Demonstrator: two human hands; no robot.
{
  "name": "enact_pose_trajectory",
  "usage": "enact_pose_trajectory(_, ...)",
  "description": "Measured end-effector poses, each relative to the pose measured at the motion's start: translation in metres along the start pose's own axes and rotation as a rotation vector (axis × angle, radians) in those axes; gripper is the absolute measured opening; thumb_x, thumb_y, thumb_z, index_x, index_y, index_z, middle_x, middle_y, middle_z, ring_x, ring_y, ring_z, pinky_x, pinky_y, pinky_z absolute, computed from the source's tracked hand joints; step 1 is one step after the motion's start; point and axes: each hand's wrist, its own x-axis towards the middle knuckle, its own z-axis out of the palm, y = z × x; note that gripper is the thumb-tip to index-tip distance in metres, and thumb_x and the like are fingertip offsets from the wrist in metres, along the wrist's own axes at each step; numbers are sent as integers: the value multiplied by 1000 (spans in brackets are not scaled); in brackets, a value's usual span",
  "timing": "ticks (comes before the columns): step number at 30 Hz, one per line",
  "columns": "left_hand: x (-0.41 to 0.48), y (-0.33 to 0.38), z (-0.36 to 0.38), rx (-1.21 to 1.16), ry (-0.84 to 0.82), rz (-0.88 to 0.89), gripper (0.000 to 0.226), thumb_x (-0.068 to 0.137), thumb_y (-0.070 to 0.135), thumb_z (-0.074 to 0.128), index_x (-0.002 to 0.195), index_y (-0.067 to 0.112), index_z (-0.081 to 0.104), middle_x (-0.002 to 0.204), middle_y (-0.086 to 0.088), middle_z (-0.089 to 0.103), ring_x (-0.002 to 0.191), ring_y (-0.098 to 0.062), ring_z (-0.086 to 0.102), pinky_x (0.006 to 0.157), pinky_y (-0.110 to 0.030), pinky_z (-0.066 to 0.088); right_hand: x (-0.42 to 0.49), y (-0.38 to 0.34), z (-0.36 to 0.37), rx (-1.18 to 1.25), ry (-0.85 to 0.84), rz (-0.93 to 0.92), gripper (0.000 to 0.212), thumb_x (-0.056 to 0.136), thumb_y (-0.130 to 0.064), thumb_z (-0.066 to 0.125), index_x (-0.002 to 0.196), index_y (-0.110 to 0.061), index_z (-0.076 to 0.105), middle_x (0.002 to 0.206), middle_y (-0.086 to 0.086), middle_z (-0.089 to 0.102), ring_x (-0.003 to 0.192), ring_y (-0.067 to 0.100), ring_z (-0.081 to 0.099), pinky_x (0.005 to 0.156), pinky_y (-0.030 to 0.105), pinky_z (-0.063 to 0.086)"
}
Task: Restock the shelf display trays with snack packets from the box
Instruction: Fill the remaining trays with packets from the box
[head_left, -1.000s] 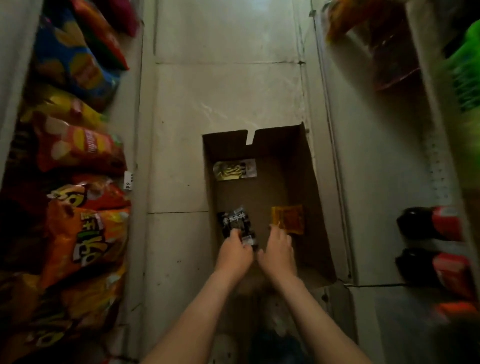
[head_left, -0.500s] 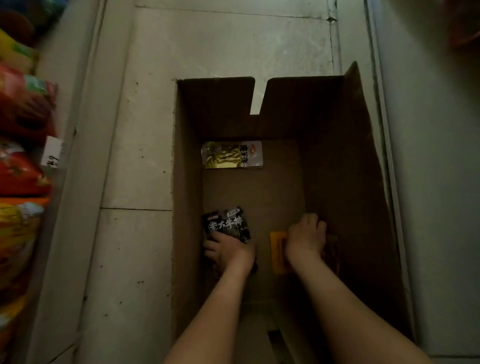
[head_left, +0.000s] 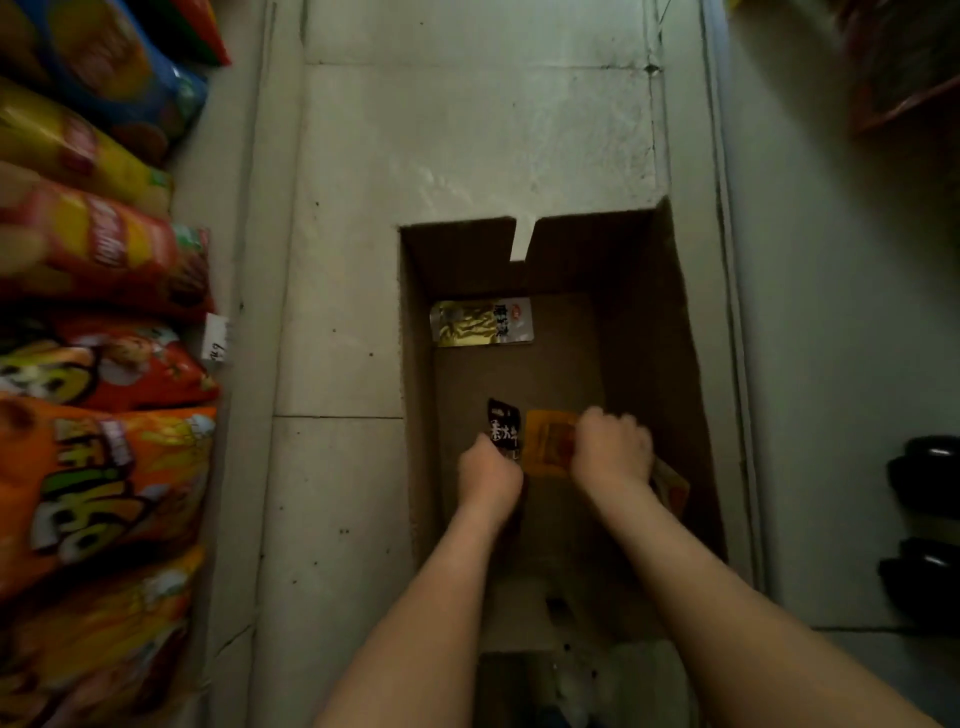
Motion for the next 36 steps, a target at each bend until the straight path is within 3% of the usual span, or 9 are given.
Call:
enact_pose_trajectory(5, -105, 36, -72, -5, -37, 126, 26, 98, 16, 48, 123, 19, 56, 102, 4, 57, 93, -11, 53, 77, -25, 38, -96, 24, -88, 213, 47, -39, 24, 94, -21, 55, 117, -16, 52, 117, 5, 60, 115, 24, 50, 98, 35, 37)
enact_pose_trajectory(11, -289, 102, -133, 36, -39, 379, 29, 100, 20, 47, 127, 24, 54, 111, 7, 60, 93, -5, 56, 76, -17, 40, -233, 51, -201, 140, 42, -256, 21, 93, -25, 55, 113, -20, 54, 117, 1, 60, 118, 24, 46, 104, 40, 28)
enact_pose_trajectory(15, -373, 133, -153, 268, -170, 488, 19, 97, 18, 47, 112, 16, 59, 107, -6, 65, 99, -24, 60, 74, -27, 41, -315, 78, -256, 171, 41, -279, 25, 92, -34, 51, 115, -24, 56, 121, -1, 61, 123, 23, 40, 108, 44, 17)
enact_pose_trajectory(20, -485, 140, -162, 371, -474, 541, 28, 97, 33, 54, 115, 14, 62, 110, -4, 66, 105, -21, 60, 92, -34, 47, -435, 136, -296, 239, 22, -126, 33, 85, -38, 59, 115, -25, 58, 124, 1, 57, 128, 21, 35, 109, 42, 10)
enact_pose_trajectory(23, -545, 142, -148, 541, -627, 625, 38, 85, 32, 70, 120, 19, 62, 113, 1, 64, 105, -14, 58, 89, -27, 45, -498, 169, -310, 305, -17, -34, 30, 88, -35, 57, 117, -26, 58, 127, 5, 51, 130, 24, 31, 111, 45, 9)
enact_pose_trajectory(26, -592, 140, -126, 729, -617, 734, 24, 81, 26, 72, 101, 14, 68, 100, -2, 68, 94, -18, 61, 79, -32, 51, -552, 199, -307, 451, 44, 87, 22, 86, -33, 59, 107, -26, 60, 122, 5, 48, 126, 24, 29, 108, 45, 9)
enact_pose_trajectory(30, -648, 127, -96, 841, -609, 788, 13, 90, 18, 58, 96, 8, 65, 97, -6, 65, 91, -21, 59, 78, -31, 47, -618, 229, -265, 504, 297, 346, 63, 80, -47, 66, 134, -32, 39, 141, -2, 33, 136, 22, 22, 113, 45, 8)
enact_pose_trajectory(33, -681, 107, -71, 891, -631, 757, 8, 92, 14, 55, 100, 14, 58, 94, -1, 56, 82, -15, 53, 71, -26, 41, -672, 251, -219, 806, 398, 648, 102, 72, -48, 76, 149, -29, 12, 155, -1, 9, 144, 24, 10, 116, 45, 10)
enact_pose_trajectory(36, -708, 78, -52, 808, -671, 681, 19, 94, 10, 56, 111, 16, 58, 97, 0, 58, 95, -19, 55, 82, -29, 42, -713, 274, -175, 1370, 409, 739, 101, 66, -25, 86, 143, -20, 22, 144, 8, 35, 129, 23, 40, 106, 41, 40)
